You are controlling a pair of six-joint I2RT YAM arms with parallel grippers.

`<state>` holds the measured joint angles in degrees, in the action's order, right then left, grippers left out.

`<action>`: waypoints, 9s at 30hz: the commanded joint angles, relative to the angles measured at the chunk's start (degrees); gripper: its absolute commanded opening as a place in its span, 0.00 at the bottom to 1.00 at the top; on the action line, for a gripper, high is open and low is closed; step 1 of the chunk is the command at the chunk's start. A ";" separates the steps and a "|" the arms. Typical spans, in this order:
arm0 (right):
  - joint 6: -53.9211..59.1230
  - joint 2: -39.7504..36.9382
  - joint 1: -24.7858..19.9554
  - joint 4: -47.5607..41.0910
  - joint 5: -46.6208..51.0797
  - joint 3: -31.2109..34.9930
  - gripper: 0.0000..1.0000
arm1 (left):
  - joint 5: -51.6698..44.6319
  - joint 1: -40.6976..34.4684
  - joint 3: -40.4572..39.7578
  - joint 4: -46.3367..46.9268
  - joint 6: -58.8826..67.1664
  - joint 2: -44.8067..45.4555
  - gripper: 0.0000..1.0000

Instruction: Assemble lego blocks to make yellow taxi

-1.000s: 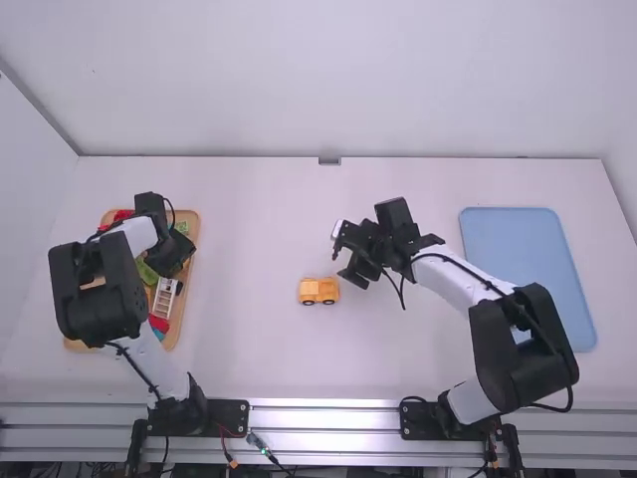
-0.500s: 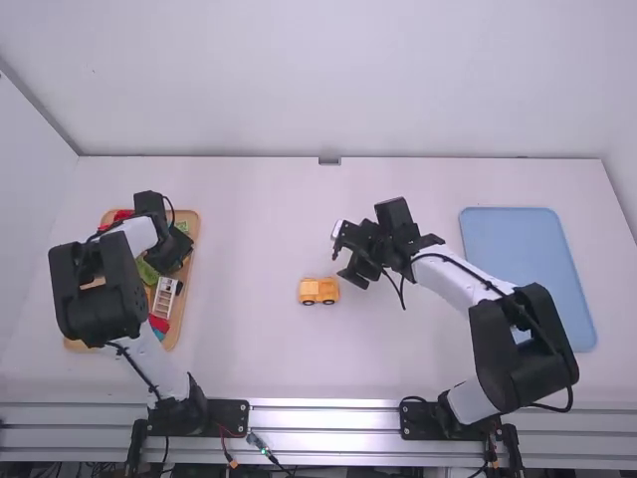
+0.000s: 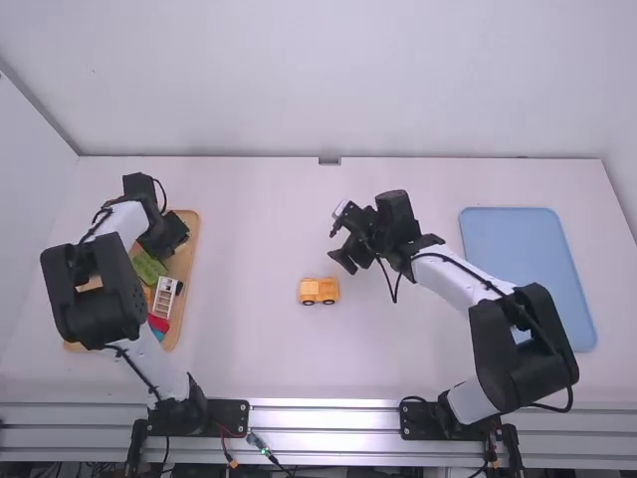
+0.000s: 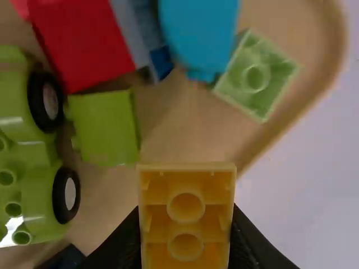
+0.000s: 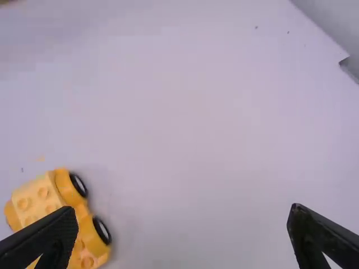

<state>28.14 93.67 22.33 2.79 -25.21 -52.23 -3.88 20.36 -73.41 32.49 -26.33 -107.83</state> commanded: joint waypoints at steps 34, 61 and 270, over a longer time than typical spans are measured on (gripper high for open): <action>-59.87 14.58 -6.62 67.32 -54.77 -2.84 0.97 | -76.43 -24.59 24.61 -52.11 37.40 17.53 0.06; -56.19 14.58 -2.75 62.75 -52.74 -5.92 0.56 | -79.23 -25.27 24.30 -66.18 27.19 14.05 0.04; 38.73 5.03 -21.22 -44.63 -26.45 -22.01 0.99 | -55.01 -24.85 26.23 -57.13 46.60 14.05 0.99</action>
<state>46.70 99.53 1.23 -40.73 -40.99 -73.01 -54.26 -4.67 -47.07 -24.84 12.73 -93.47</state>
